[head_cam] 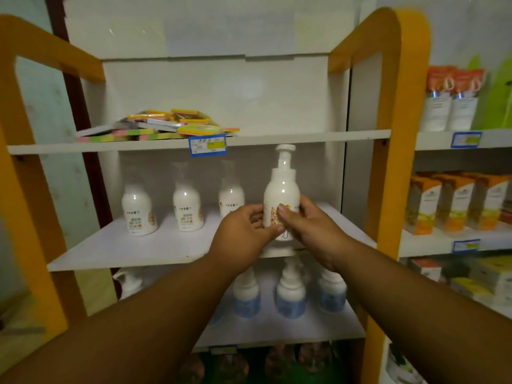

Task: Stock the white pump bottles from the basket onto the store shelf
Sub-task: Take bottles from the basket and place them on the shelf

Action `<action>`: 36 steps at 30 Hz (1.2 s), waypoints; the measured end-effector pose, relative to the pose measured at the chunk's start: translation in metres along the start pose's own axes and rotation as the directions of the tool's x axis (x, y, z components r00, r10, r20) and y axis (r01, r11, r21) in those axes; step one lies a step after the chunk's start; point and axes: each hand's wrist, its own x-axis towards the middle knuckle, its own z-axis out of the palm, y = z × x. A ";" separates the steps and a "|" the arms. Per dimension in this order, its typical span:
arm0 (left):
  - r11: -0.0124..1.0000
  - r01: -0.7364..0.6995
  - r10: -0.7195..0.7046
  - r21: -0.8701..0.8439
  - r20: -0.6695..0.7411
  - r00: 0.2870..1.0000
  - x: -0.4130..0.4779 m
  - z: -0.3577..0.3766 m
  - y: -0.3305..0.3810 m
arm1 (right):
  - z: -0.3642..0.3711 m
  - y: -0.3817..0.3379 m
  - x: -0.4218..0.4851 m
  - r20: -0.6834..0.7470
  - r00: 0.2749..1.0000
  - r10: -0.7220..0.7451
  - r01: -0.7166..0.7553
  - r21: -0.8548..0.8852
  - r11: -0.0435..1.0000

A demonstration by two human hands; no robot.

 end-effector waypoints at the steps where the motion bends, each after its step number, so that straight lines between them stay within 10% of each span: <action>1: 1.000 -0.004 0.004 -0.003 -0.017 1.000 0.006 0.005 -0.003 | -0.004 -0.001 0.004 0.014 1.000 0.007 -0.007 -0.022 1.000; 15: 0.964 0.085 -0.143 0.253 0.220 0.965 0.068 0.012 -0.037 | -0.039 0.024 0.041 -0.006 0.997 0.072 -0.067 -0.439 0.896; 27: 0.946 0.251 -0.223 0.206 -0.148 0.963 0.085 0.025 -0.058 | -0.017 0.037 0.071 -0.149 0.984 0.097 -0.143 -0.343 0.928; 36: 0.879 0.329 -0.324 0.344 -0.073 0.943 0.085 0.027 -0.046 | -0.006 0.053 0.094 -0.196 0.980 0.025 -0.116 -0.471 0.875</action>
